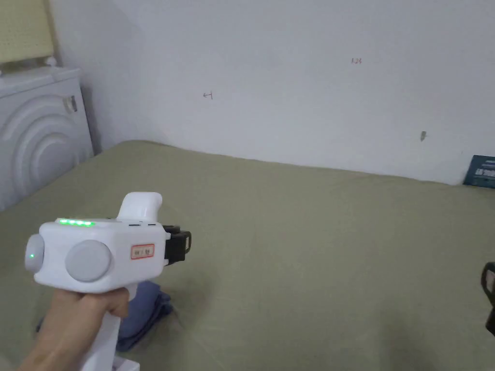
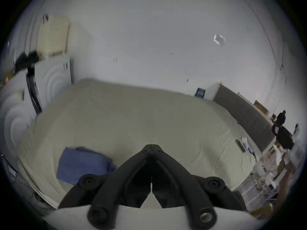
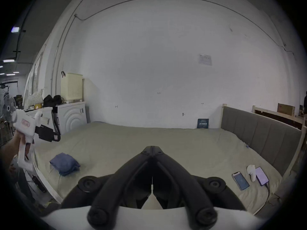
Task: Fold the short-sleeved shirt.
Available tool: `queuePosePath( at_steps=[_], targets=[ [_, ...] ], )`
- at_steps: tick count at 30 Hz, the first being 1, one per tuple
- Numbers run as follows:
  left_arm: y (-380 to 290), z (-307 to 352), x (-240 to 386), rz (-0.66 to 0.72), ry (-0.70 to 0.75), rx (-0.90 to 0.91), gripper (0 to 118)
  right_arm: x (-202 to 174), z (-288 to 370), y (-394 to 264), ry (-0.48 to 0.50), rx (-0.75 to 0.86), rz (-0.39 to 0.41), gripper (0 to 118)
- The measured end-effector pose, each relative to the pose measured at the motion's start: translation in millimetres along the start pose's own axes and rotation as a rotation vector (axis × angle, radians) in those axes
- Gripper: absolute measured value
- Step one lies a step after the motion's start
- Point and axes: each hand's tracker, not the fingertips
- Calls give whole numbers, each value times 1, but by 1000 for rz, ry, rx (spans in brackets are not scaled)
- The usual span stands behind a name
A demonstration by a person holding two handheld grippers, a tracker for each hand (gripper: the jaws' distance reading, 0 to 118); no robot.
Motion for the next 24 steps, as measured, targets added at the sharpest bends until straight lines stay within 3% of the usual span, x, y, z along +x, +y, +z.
queuePosePath(
  at_steps=[3, 7, 10, 24],
  targets=[
    [-18, 19, 66, -101, 86, 230, 0, 1, 5, 5, -50, 6, 26, 2],
    [-38, 42, 129, -165, 258, 405, 0, 1, 9, 3, -73, 14, 21, 2],
    [-40, 51, 151, -215, 278, 522, 0, -2, 10, -2, -98, 20, 30, 2],
    [-39, 51, 159, -224, 205, 441, 0, -7, 13, 0, -121, 63, 14, 2]
  ],
)
